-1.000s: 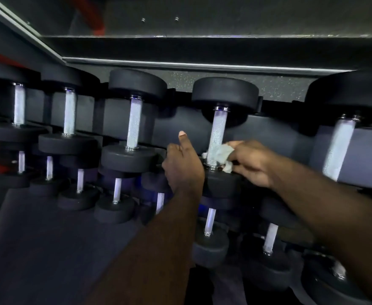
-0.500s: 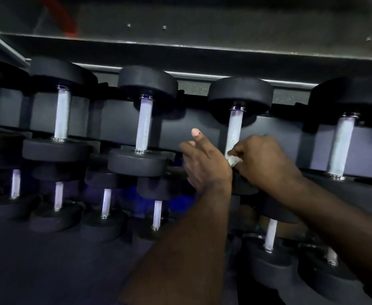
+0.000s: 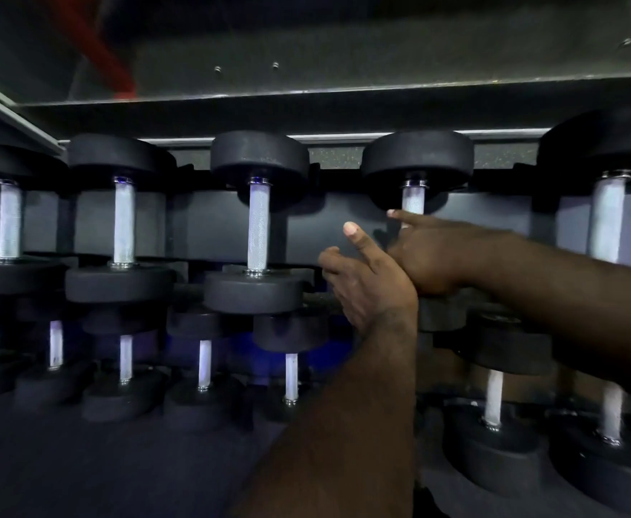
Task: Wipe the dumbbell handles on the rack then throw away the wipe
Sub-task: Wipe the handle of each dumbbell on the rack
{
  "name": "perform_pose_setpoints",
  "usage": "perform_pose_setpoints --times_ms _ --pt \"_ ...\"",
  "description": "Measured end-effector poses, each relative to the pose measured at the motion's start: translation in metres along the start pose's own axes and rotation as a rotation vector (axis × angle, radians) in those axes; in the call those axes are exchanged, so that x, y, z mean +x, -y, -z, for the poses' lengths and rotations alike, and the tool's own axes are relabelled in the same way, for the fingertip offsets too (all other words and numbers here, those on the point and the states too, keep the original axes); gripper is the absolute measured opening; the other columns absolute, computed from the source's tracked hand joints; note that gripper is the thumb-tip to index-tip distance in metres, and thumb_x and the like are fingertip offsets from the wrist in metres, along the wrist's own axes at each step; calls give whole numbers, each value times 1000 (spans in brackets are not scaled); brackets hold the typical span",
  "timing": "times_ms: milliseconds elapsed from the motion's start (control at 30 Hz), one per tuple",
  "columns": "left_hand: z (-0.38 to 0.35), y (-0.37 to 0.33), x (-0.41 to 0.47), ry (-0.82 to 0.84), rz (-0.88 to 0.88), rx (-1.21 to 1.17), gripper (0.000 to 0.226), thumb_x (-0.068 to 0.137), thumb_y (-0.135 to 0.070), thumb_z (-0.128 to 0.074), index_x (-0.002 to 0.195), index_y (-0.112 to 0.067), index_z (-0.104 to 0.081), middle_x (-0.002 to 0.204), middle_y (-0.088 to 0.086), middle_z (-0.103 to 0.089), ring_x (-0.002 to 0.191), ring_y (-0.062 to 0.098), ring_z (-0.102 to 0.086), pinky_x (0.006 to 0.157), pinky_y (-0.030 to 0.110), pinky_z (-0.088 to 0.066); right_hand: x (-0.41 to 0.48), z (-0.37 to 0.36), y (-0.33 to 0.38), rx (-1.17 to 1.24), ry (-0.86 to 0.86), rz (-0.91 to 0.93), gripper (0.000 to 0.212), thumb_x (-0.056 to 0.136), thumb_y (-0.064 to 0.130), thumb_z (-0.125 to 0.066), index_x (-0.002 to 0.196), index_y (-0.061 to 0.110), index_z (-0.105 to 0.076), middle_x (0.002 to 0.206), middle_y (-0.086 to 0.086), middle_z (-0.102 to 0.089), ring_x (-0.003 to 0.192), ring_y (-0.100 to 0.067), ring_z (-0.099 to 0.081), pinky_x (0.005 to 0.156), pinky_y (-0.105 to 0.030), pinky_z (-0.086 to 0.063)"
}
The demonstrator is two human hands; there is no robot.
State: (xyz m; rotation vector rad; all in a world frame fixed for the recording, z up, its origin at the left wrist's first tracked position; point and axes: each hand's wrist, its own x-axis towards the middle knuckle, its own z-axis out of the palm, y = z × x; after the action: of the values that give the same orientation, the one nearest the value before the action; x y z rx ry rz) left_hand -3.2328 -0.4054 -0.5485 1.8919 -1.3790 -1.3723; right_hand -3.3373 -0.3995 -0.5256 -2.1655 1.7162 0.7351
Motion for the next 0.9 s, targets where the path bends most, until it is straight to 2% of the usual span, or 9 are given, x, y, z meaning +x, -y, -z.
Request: perform_pose_setpoints --times_ms 133,267,400,500,633,733,800,833,900 --pt "0 -2 -2 1 -2 -11 99 77 -88 0 141 -22 -35 140 6 -51 105 21 -53 83 36 -40 -3 8 -2 154 90 -2 22 101 29 -48 114 14 -58 115 -6 -65 116 -28 -58 118 -40 -30" --pt "1 -2 -5 3 35 -12 95 80 -90 -3 140 -24 -35 143 5 -50 117 27 -55 91 42 -46 -9 10 2 33 127 19 30 104 25 -41 129 14 -56 127 -2 -60 129 -22 -52 126 -47 -11" --pt "3 -3 -6 -20 5 -30 102 73 -94 -1 138 -23 -36 141 7 -52 117 28 -56 92 44 -48 -3 21 1 124 154 -9 28 103 32 -47 124 15 -57 127 -4 -63 128 -22 -54 125 -45 -15" --pt "2 -2 -5 -22 20 -36 92 82 -89 -8 137 -22 -37 142 8 -52 121 29 -55 95 45 -47 -3 10 2 31 87 7 31 104 29 -45 130 16 -55 128 0 -62 130 -20 -52 126 -47 -9" --pt "3 -2 -7 -10 4 -41 103 72 -95 0 136 -23 -37 142 9 -52 120 30 -56 98 48 -48 1 20 3 113 116 -15 26 100 28 -51 122 16 -59 124 -4 -65 124 -25 -58 120 -42 -28" --pt "5 -4 -6 3 15 -39 104 70 -96 0 135 -23 -38 139 8 -54 119 29 -57 97 50 -48 -4 10 4 36 54 -32 27 102 29 -46 122 16 -58 124 -2 -63 127 -22 -55 126 -47 -12" --pt "7 -5 -5 15 26 -39 99 75 -93 -3 136 -23 -38 139 7 -54 119 29 -56 97 49 -48 -5 8 8 -21 62 -13 28 102 26 -44 122 14 -60 122 -4 -63 124 -25 -57 125 -48 -13" --pt "7 -6 -6 19 25 -37 98 76 -93 -4 135 -23 -39 138 6 -54 119 28 -57 97 50 -48 -6 12 7 8 77 -2 28 101 26 -47 121 12 -61 120 -5 -64 119 -26 -59 121 -43 -25" --pt "9 -4 -6 21 11 -38 103 71 -97 0 133 -24 -39 136 7 -55 115 30 -59 96 52 -50 -7 26 8 183 36 -52 25 97 27 -53 114 13 -63 107 -5 -66 103 -25 -62 90 -28 -43"
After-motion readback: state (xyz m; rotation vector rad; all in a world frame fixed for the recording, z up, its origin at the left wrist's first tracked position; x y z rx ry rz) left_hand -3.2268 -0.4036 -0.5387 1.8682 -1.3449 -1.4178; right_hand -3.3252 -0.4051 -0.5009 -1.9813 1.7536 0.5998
